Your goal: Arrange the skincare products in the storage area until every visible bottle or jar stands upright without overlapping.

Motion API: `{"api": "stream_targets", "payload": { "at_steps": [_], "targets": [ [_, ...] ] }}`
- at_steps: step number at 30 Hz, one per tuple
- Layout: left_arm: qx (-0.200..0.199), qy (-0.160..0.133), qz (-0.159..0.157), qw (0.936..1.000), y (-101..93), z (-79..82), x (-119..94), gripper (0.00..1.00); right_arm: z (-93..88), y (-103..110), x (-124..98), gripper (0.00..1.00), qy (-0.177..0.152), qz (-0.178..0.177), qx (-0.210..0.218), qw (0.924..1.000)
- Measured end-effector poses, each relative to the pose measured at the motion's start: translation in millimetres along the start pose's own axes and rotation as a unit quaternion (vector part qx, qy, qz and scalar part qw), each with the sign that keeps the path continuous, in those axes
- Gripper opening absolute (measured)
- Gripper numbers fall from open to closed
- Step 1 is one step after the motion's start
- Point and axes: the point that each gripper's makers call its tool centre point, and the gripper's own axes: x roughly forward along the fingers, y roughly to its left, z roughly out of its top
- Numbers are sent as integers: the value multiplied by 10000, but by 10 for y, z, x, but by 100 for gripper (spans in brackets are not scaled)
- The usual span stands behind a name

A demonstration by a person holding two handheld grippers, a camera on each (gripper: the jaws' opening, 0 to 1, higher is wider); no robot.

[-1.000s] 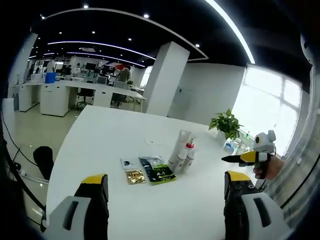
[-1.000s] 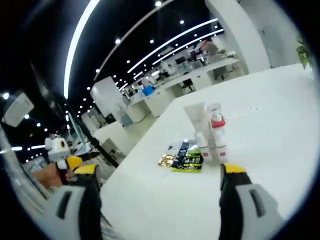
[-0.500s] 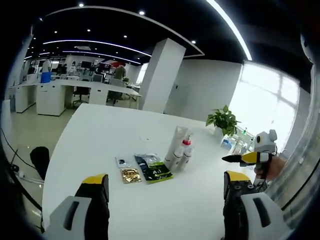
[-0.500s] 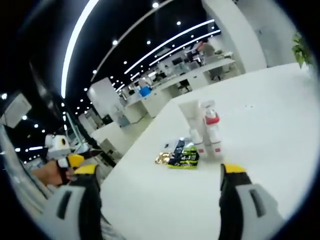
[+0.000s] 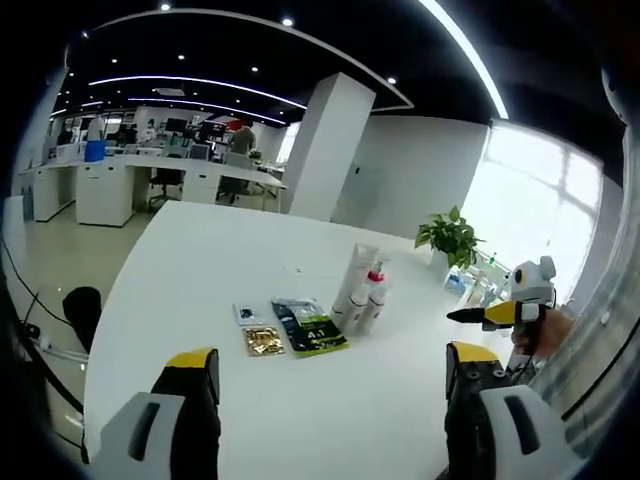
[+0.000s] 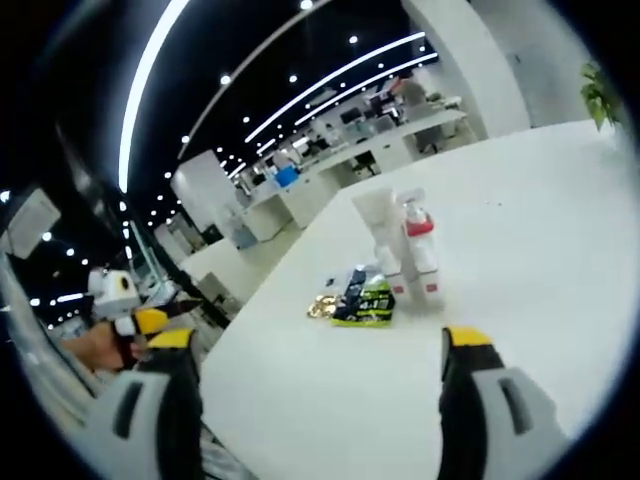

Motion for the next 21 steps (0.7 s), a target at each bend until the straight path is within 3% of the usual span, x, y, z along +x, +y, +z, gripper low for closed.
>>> {"api": "stream_targets", "payload": {
  "at_steps": [21],
  "targets": [
    [-107, 67, 97, 9999, 65, -111, -91, 93, -123, 29, 0, 98, 173, -45, 9, 9998]
  ]
}}
